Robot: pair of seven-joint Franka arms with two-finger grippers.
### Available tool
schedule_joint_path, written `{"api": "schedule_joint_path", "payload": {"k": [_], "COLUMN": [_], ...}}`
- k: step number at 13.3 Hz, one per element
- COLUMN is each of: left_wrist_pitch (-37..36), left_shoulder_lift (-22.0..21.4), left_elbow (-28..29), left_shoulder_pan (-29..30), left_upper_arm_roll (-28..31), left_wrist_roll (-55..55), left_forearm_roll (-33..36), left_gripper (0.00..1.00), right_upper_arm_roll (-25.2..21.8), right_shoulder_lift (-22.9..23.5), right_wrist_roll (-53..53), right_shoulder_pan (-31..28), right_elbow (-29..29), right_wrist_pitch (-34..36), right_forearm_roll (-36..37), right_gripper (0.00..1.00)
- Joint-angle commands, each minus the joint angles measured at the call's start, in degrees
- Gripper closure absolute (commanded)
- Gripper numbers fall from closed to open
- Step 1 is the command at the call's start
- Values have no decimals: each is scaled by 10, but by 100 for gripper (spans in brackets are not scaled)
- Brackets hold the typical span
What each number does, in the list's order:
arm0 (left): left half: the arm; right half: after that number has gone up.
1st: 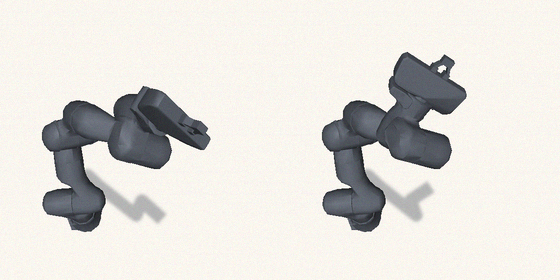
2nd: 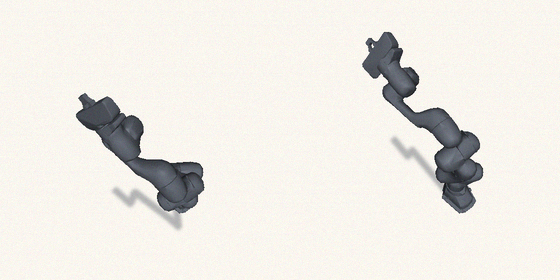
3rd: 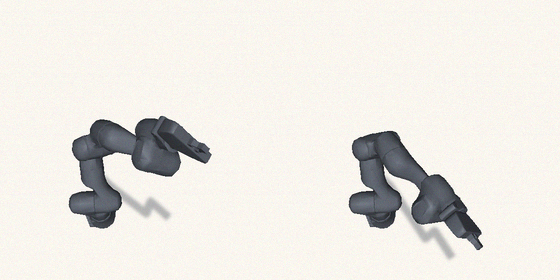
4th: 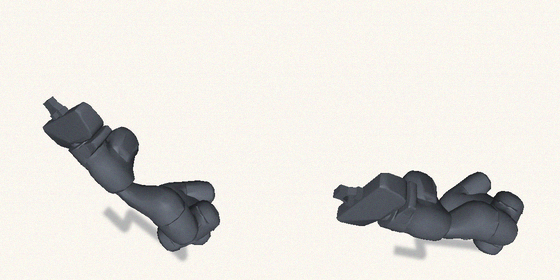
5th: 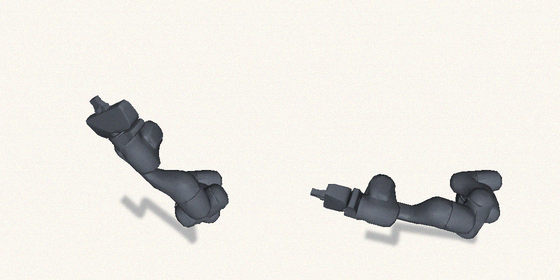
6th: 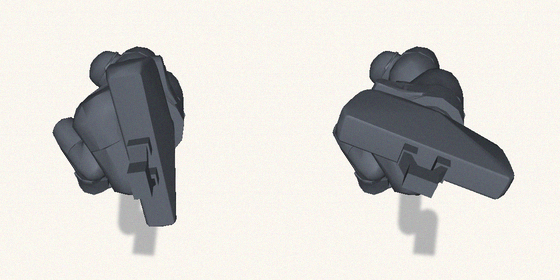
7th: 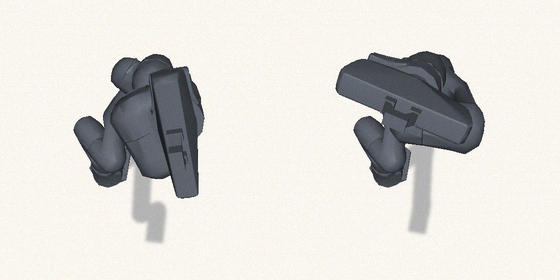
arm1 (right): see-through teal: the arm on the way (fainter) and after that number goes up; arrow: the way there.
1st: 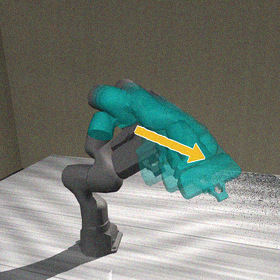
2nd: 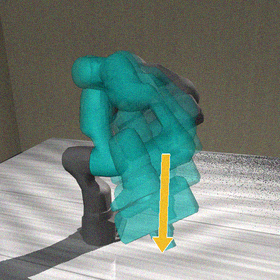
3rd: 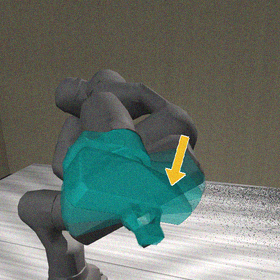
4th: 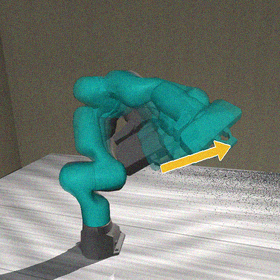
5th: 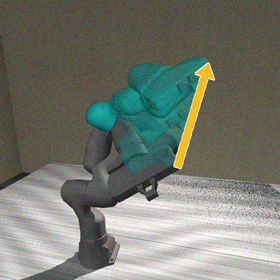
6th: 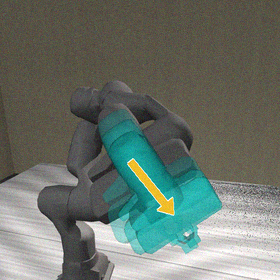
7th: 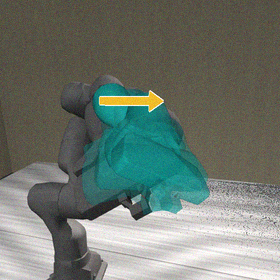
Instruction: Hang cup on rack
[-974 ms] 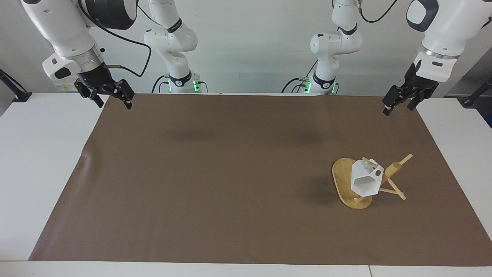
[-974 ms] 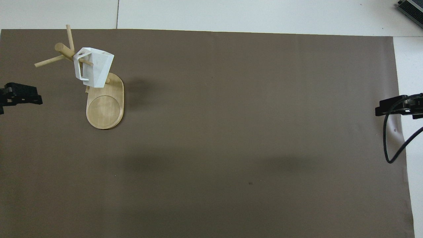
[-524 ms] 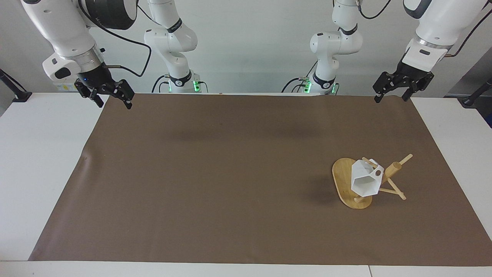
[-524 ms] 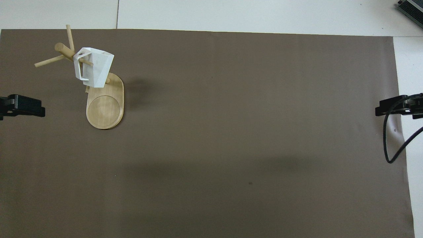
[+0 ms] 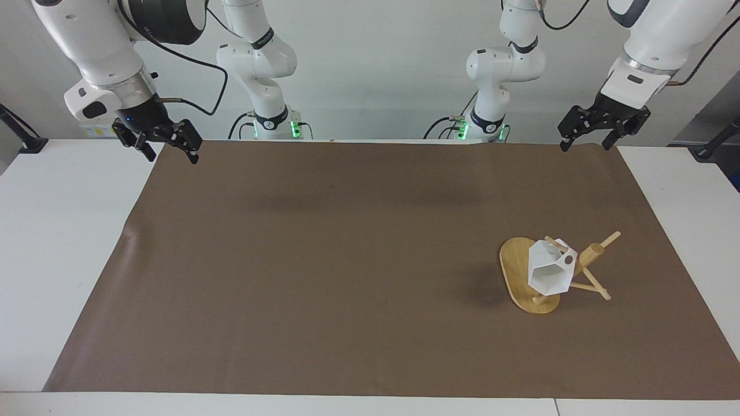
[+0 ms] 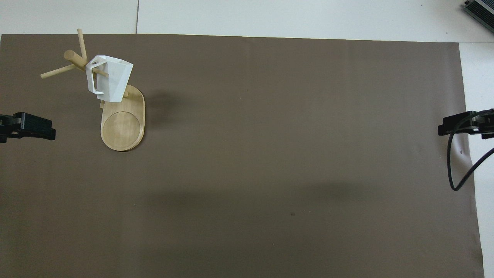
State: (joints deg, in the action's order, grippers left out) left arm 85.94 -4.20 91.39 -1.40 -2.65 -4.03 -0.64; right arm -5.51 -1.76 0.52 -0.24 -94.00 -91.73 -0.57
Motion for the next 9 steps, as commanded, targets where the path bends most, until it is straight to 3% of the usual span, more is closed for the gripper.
{"api": "schedule_joint_path", "payload": {"k": [1,9], "left_wrist_pitch": [8,39], "left_shoulder_lift": [-42,-49], "left_elbow": [48,54], "left_shoulder_pan": [3,7], "left_upper_arm_roll": [-3,-3], "left_wrist_roll": [8,9], "left_forearm_roll": [8,6], "left_gripper": [0,0], "right_upper_arm_roll": [2,2], "right_shoulder_lift": [-3,-3], "right_wrist_roll": [4,4], "right_shoulder_pan": [-3,-3], "right_elbow": [-1,-1], "right_wrist_pitch": [8,8], "right_forearm_roll": [-7,-7], "right_gripper": [0,0]}}
